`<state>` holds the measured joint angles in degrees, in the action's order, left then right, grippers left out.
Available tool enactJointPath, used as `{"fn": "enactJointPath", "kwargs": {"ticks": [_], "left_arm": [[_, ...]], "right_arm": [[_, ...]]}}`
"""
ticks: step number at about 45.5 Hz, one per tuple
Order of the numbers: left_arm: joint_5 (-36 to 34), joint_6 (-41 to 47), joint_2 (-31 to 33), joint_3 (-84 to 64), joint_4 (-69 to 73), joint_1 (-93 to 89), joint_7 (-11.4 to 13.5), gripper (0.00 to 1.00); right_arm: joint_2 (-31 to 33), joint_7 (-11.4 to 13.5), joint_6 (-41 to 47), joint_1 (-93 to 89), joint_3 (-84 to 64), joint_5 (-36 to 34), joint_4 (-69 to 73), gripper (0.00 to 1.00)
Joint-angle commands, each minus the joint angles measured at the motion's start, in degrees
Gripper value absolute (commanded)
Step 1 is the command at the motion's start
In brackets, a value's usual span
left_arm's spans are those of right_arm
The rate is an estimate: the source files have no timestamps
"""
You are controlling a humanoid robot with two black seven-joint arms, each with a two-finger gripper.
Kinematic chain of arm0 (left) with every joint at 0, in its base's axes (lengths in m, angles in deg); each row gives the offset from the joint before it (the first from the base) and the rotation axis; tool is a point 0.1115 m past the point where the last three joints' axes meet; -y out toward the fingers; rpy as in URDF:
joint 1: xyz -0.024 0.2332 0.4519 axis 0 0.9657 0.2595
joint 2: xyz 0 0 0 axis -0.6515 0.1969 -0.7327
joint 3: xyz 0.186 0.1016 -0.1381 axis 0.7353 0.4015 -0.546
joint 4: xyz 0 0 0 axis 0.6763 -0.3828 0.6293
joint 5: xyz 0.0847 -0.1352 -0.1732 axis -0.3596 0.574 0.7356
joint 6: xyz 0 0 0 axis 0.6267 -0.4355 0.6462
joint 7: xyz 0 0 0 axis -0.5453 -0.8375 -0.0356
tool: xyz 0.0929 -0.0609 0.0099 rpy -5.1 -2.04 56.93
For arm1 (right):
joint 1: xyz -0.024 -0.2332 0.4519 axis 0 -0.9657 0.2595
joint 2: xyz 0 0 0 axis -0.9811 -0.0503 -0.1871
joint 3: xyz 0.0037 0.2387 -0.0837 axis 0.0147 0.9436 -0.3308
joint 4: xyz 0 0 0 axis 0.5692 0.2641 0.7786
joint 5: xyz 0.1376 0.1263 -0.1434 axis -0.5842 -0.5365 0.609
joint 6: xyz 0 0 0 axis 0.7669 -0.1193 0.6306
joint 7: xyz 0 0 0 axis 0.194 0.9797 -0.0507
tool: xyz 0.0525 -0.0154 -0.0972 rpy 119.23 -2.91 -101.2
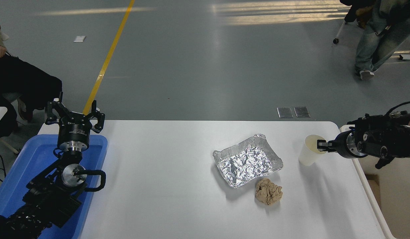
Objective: Pick up paper cup place in dustbin
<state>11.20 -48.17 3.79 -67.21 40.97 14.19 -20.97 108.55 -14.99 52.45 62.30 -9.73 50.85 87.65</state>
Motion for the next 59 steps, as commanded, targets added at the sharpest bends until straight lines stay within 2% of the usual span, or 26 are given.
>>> {"fn": "enactJointPath", "kwargs": {"ticks": [1, 8, 12, 25, 30, 35, 45, 59], "left_arm": [[0.00, 0.00, 0.00, 0.07, 0.00, 0.00, 0.00, 0.99], [0.00, 0.00, 0.00, -0.02, 0.00, 0.00, 0.00, 0.99], [0.00, 0.00, 0.00, 0.07, 0.00, 0.09, 0.00, 0.99], [0.00, 0.00, 0.00, -0.02, 0.00, 0.09, 0.00, 0.99], [-0.09, 0.00, -0.09, -0.02, 0.00, 0.09, 0.00, 0.99], [-0.09, 0.00, -0.09, -0.02, 0.00, 0.18, 0.00, 0.99], [0.00, 0.00, -0.09, -0.02, 0.00, 0.18, 0.00, 0.99], [0.00, 0.00, -0.09, -0.02, 0.00, 0.18, 0.00, 0.99]], "right_arm": [[-0.06, 0.15, 0.15, 0.97, 0.72, -0.23, 0.29, 0.00], [1.17, -0.21, 0.94, 4.48, -0.15, -0.23, 2.74, 0.00], [3.98, -0.29, 0.94, 9.04, -2.00, -0.23, 6.34, 0.00], [9.43, -1.43, 2.60, 36.54, -18.69, -0.32, 23.92, 0.00], [9.09, -5.03, 6.11, 48.94, -25.90, -0.32, 26.74, 0.00], [8.64, -9.60, 13.84, 60.36, -31.17, -0.32, 26.74, 0.00], [8.99, -9.61, 17.46, 65.83, -32.06, -0.32, 27.88, 0.00], [10.22, -9.52, 17.11, 65.13, -36.71, -0.49, 24.64, 0.00]]}}
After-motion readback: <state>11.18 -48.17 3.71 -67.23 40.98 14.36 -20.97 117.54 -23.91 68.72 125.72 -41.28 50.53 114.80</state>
